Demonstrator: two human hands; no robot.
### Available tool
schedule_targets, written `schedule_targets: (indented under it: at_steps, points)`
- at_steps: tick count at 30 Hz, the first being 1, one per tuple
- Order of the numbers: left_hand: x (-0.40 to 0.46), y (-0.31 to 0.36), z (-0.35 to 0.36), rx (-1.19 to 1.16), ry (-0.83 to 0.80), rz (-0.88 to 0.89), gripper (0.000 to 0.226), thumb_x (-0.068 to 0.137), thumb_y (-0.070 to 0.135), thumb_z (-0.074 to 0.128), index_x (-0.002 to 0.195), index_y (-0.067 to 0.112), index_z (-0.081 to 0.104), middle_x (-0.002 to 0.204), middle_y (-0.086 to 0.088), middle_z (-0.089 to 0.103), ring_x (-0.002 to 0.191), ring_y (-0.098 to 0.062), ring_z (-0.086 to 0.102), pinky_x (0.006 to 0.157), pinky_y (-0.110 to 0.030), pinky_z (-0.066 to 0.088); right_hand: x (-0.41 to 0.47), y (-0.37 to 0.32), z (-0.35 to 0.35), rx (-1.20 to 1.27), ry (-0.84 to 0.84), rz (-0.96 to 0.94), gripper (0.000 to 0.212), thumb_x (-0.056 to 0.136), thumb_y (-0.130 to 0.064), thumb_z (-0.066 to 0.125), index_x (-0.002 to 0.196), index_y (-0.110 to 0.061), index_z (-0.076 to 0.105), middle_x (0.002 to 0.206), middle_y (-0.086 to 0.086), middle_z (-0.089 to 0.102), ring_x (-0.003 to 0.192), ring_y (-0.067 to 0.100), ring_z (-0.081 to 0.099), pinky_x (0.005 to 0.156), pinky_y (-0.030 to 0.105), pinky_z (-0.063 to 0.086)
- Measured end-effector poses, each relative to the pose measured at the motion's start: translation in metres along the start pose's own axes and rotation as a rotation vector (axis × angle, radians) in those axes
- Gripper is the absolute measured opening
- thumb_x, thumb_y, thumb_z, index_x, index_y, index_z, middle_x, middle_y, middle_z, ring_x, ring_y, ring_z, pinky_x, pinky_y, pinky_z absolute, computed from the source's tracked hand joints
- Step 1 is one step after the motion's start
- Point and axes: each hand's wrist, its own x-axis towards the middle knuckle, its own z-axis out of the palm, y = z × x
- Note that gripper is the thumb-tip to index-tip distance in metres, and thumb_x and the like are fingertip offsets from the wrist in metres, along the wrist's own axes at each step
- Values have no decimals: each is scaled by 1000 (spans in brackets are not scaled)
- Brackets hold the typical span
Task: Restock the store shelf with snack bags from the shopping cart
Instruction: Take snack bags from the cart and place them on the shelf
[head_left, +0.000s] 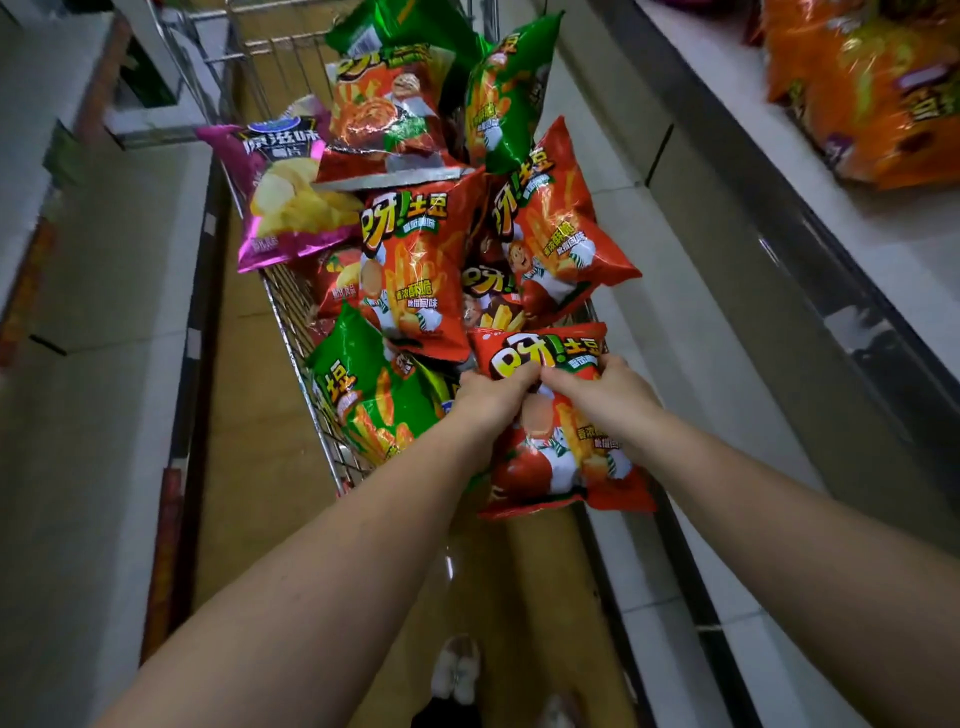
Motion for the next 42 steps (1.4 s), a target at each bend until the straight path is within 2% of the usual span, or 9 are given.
schedule_targets:
  at_steps: [5, 9, 12, 14, 17, 21, 31, 37, 42]
  points:
    - [-16, 14, -12, -160, -130, -14, 56, 77, 46, 72, 114, 6, 60, 101, -10, 70, 86, -24, 68, 74, -32, 56, -3, -11, -15, 185, -82, -22, 64, 72, -53, 68, 122, -17, 49, 96, 1, 66, 81, 19, 66, 69, 32, 53]
    - [-29, 32, -24, -213, -134, 106, 67, 70, 43, 80, 125, 13, 54, 109, -9, 70, 91, -25, 70, 77, -36, 58, -6, -33, -24, 227, -75, -98, 72, 63, -69, 59, 118, -23, 52, 108, 3, 66, 94, 23, 66, 87, 42, 53]
    - [-33, 45, -39, -238, -93, 182, 47, 76, 29, 77, 116, 16, 55, 103, -7, 70, 85, -22, 68, 66, -29, 56, -2, -54, -36, 194, 55, -211, 39, 85, -58, 49, 101, -24, 58, 105, 1, 65, 100, 23, 62, 92, 40, 48]
    - [-31, 49, -48, -240, -46, 223, 48, 75, 29, 78, 114, 20, 52, 104, -6, 68, 87, -22, 68, 70, -31, 56, 3, -68, -47, 75, 222, -310, 31, 92, -44, 48, 109, -20, 60, 108, 2, 64, 106, 24, 58, 89, 32, 44]
    - [-20, 53, -58, -274, 26, 273, 73, 70, 34, 82, 130, 21, 42, 116, -6, 65, 100, -27, 66, 89, -45, 54, 21, -85, -56, -87, 348, -378, 36, 92, -31, 52, 124, -14, 53, 122, 7, 60, 110, 25, 55, 80, 27, 37]
    - [-4, 58, -67, -281, 126, 361, 96, 48, 52, 84, 130, 22, 45, 112, -1, 68, 99, -26, 67, 90, -49, 53, 56, -99, -49, -227, 348, -360, 50, 88, -31, 57, 133, -12, 43, 131, 11, 53, 118, 29, 50, 88, 32, 40]
    - [29, 66, -88, -239, 158, 483, 72, 70, 36, 80, 131, 21, 44, 114, 5, 65, 103, -17, 64, 90, -40, 53, 109, -117, -15, -358, 361, -206, 97, 74, -59, 66, 145, -14, 18, 139, 15, 44, 129, 35, 38, 104, 46, 31]
    - [32, 69, -89, -244, 114, 508, 69, 72, 32, 78, 131, 20, 43, 115, 4, 64, 101, -14, 64, 75, -25, 52, 102, -115, -14, -314, 287, -151, 79, 75, -51, 69, 135, -12, 34, 126, 13, 55, 115, 34, 52, 97, 42, 43]
    - [17, 92, -93, -267, 119, 528, 74, 71, 34, 79, 132, 17, 43, 114, 2, 65, 103, -18, 63, 90, -38, 52, 65, -111, -39, -101, 347, -179, 71, 71, -45, 75, 126, -14, 43, 116, 9, 60, 105, 29, 58, 87, 36, 48]
